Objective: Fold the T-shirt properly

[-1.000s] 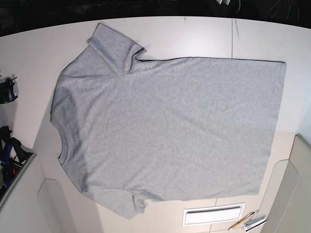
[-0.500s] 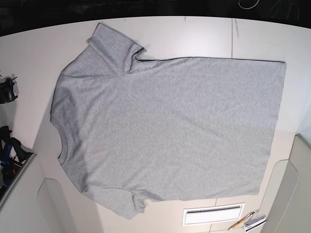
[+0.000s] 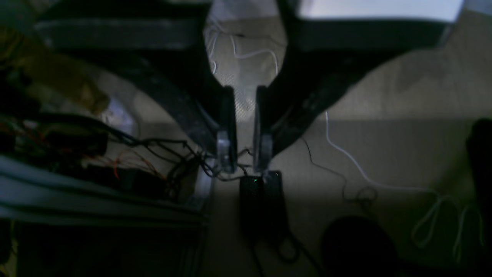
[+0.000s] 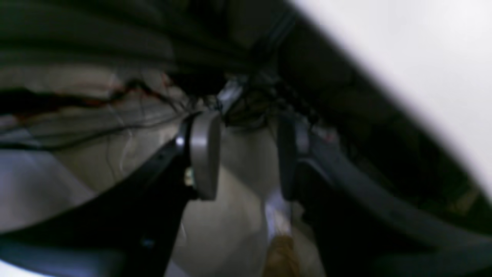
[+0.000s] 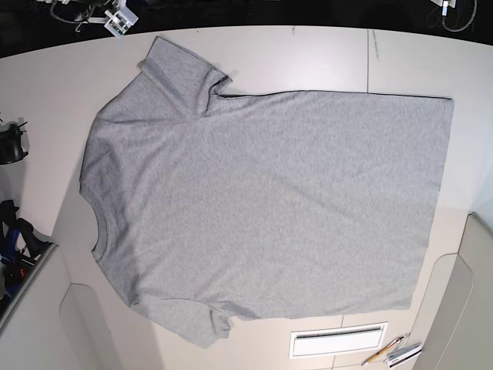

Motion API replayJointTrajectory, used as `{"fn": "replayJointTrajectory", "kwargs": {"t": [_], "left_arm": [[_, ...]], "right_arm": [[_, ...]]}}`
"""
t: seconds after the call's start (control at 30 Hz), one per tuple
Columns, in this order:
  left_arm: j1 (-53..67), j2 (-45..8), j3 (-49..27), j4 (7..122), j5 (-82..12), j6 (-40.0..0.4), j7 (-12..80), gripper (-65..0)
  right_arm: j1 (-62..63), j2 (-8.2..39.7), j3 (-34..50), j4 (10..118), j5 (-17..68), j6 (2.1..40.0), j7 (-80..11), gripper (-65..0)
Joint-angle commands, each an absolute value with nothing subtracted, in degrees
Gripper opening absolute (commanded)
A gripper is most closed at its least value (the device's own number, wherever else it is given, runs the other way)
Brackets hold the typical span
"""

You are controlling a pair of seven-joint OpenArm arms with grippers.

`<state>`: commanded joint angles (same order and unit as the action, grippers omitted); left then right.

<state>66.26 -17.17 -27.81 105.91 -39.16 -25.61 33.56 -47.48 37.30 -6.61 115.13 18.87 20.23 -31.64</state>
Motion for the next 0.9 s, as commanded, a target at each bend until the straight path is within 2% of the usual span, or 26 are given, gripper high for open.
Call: {"fn": "replayJointTrajectory", "kwargs": {"t": [0.17, 0.37, 0.4, 0.5, 0.57, 0.7, 0.77, 0.9], "left_arm": [[66.22, -17.19, -35.62, 108.66, -46.5, -26.89, 36.25, -56.6], [65.73, -18.59, -38.7, 111.13, -47.99, -28.14, 36.27, -56.4], [65.34, -18.81, -38.7, 111.13, -47.81, -28.14, 36.29, -56.4], [63.68, -19.22, -38.7, 111.11, -45.93, -28.12, 36.47, -56.3], [62.3, -19.22, -38.7, 111.09, -44.42, -28.12, 36.45, -52.2], [59.99, -19.2, -38.7, 111.09, -43.86, -28.12, 36.27, -36.2], [58.59, -19.22, -38.7, 111.09, -43.75, -28.12, 36.27, -30.5], [56.55, -19.2, -38.7, 111.04, -41.89, -28.05, 36.27, -28.7]], "right_arm": [[-47.2, 35.75, -0.71, 123.0, 19.55, 19.22, -32.03, -40.6], [-42.94, 28.4, 6.5, 122.72, 23.05, 18.17, -33.74, -40.5], [-42.24, 26.94, 7.31, 122.23, 23.7, 18.17, -34.3, -38.7], [-40.18, 22.9, 9.23, 119.44, 24.82, 16.67, -37.39, -27.7], [-39.38, 20.38, 10.68, 117.21, 25.19, 16.27, -38.33, -27.4], [-39.13, 17.67, 12.16, 113.38, 27.03, 16.29, -38.19, -27.5], [-38.0, 17.19, 12.14, 110.93, 27.05, 16.32, -38.13, -27.5], [-34.72, 16.93, 12.14, 106.08, 28.16, 16.91, -38.17, -27.4]]}}
